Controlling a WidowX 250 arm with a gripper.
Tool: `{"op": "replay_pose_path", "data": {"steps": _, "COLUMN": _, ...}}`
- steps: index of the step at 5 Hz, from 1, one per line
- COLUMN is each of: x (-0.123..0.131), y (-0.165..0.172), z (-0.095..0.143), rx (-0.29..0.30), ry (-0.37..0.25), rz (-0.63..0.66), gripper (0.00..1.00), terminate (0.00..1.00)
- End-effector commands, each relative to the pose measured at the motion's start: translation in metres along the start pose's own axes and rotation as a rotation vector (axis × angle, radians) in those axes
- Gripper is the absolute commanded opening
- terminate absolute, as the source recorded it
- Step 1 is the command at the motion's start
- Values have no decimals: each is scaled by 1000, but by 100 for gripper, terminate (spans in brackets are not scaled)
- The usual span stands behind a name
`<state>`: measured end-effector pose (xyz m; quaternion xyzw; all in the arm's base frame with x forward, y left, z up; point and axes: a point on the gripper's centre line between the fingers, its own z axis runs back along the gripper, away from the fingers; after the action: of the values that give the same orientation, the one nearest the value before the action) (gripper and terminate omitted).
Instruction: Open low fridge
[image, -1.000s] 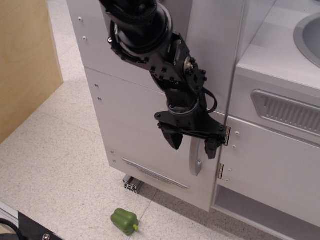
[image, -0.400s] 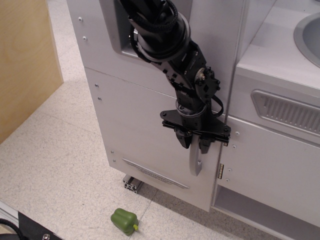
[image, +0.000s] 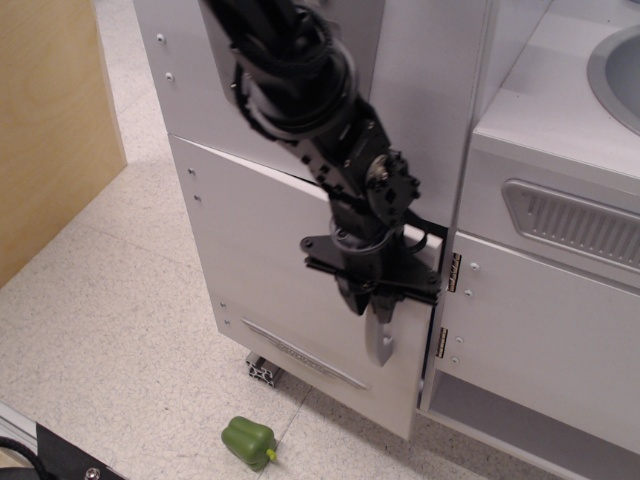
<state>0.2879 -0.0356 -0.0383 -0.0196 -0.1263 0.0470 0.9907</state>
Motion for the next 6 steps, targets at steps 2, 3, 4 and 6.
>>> {"op": "replay_pose_path", "data": {"steps": 2, "x": -24, "y": 28, "z": 60, "rx": -18, "ry": 29, "rz": -117, "gripper": 100, "terminate": 0}}
{"op": "replay_pose_path", "data": {"steps": 3, "x": -16, "y": 29, "z": 99, "rx": -49, "ry": 8, "rz": -109, "gripper": 100, "terminate": 0}}
{"op": "replay_pose_path", "data": {"steps": 4, "x": 1, "y": 17, "z": 113, "rx": -61, "ry": -26, "rz": -55, "gripper": 100, "terminate": 0}}
{"op": "replay_pose_path", "data": {"steps": 6, "x": 28, "y": -3, "z": 81, "rx": -48, "ry": -102, "rz": -72, "gripper": 100, "terminate": 0}}
